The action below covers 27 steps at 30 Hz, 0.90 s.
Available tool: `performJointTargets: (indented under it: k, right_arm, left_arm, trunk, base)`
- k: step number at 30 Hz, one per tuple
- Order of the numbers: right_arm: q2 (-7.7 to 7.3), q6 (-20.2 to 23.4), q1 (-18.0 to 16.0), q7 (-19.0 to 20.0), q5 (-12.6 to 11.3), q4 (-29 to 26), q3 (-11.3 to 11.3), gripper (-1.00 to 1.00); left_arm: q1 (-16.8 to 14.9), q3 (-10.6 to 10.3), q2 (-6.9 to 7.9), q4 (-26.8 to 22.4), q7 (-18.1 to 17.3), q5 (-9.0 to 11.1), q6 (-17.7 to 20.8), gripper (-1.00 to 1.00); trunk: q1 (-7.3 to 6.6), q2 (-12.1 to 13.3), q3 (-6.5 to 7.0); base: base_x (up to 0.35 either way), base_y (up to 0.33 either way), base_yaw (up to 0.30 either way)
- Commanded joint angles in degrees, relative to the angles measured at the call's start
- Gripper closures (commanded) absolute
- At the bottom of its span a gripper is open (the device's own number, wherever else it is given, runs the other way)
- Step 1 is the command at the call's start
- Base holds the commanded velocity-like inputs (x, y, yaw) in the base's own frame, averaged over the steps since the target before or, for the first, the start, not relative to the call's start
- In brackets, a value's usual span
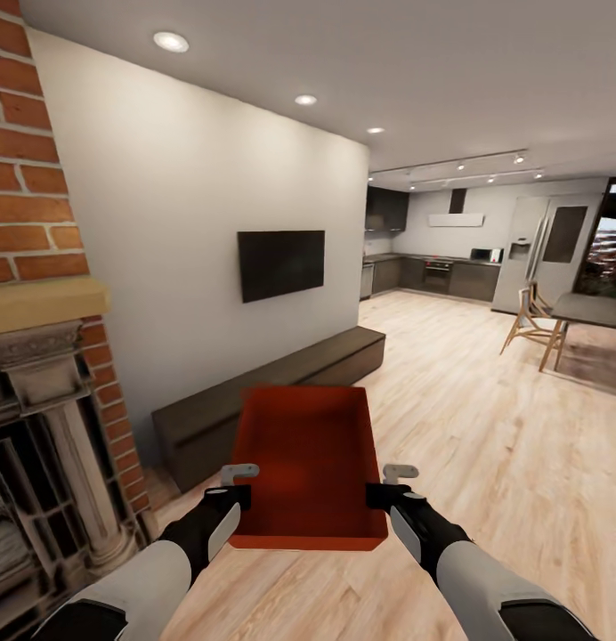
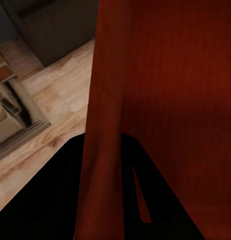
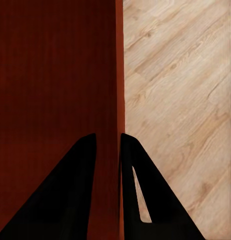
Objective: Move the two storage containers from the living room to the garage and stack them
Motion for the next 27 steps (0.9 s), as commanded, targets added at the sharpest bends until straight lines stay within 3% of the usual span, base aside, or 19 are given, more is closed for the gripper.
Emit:
performJointTargets:
  k: [1, 27]
  right_arm:
    - [-0.01, 0.3, 0.0, 0.0, -0.1, -0.2, -0.7, 1.00]
    - [-0.02, 0.3, 0.0, 0.0, -0.1, -0.2, -0.7, 1.00]
  left_arm:
    - [0.0, -0.4, 0.08, -0.1, 0.5, 1.0, 0.3, 1.00]
    - [0.0, -0.4, 0.08, -0.1, 0.5, 1.0, 0.3, 1.00]
  trunk:
    - [0.05, 0.0, -0.02]
    - [0.05, 0.0, 0.10]
  base:
    - [0.321, 0.000, -0.291]
    - [0.321, 0.000, -0.293]
